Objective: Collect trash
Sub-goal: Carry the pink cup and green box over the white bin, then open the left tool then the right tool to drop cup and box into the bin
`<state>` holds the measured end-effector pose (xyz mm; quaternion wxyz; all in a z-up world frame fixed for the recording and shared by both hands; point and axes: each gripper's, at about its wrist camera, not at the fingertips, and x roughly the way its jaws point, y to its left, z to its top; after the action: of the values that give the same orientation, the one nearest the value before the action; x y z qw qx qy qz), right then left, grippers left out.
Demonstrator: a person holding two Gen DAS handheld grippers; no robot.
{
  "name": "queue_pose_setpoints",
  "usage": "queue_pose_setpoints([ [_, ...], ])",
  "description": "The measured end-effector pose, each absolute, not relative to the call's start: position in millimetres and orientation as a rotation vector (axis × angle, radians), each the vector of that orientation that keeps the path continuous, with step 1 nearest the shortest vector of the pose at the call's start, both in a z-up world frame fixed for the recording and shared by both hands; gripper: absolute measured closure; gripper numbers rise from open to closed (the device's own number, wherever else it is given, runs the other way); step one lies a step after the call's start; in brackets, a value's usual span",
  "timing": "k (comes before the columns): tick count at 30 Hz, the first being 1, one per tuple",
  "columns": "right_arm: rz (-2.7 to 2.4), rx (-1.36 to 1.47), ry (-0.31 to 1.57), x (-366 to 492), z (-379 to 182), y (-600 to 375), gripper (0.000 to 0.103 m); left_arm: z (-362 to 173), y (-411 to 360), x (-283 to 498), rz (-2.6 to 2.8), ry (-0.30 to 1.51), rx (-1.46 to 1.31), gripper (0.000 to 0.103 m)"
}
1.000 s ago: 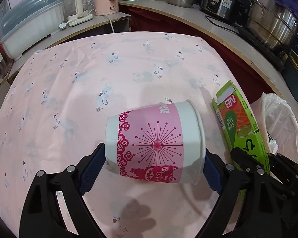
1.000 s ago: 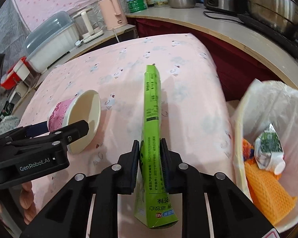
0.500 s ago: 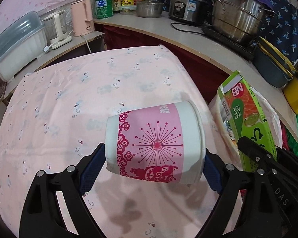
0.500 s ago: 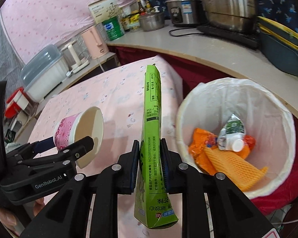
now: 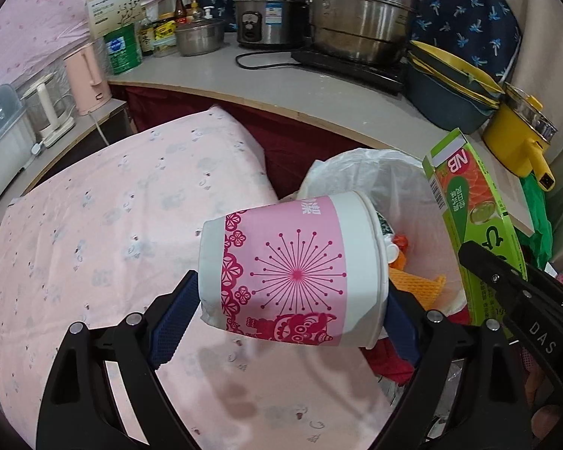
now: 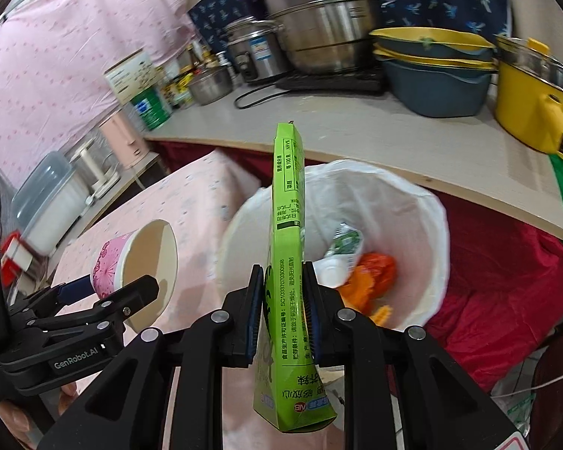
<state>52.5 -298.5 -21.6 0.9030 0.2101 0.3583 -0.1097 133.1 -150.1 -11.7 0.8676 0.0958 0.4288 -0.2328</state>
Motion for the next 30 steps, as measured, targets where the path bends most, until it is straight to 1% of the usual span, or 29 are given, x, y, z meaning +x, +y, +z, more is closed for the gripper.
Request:
queue_pose_setpoints([
  [6,-0.290,0.478,0.726,38,-27,-338,0.083,-20,-197,133,-0.566,0.913,0.245,0.018],
  [14,-0.324,0.506,0.740,37,-42,-362,0.083,-30,-238,146,-0.637,0.914,0.253,0.018],
  [18,-0.321,0.510,0.745,44,-46,-364,0.083,-29,-241,156,-0.603,0.894,0.237,0.017],
  [26,-0.280,0.501,0.759,68,-51,-357,0.082,-35,-222,168,-0.527,0.897,0.214,0.017],
  [28,-0.265,0.498,0.760,76,-52,-353,0.078,-36,-217,170,-0.508,0.896,0.211,0.017],
  [29,-0.264,0.490,0.758,80,-52,-351,0.074,-36,-215,170,-0.501,0.897,0.208,0.017],
  [30,-0.273,0.481,0.756,83,-52,-349,0.062,-37,-212,170,-0.496,0.899,0.203,0.017],
])
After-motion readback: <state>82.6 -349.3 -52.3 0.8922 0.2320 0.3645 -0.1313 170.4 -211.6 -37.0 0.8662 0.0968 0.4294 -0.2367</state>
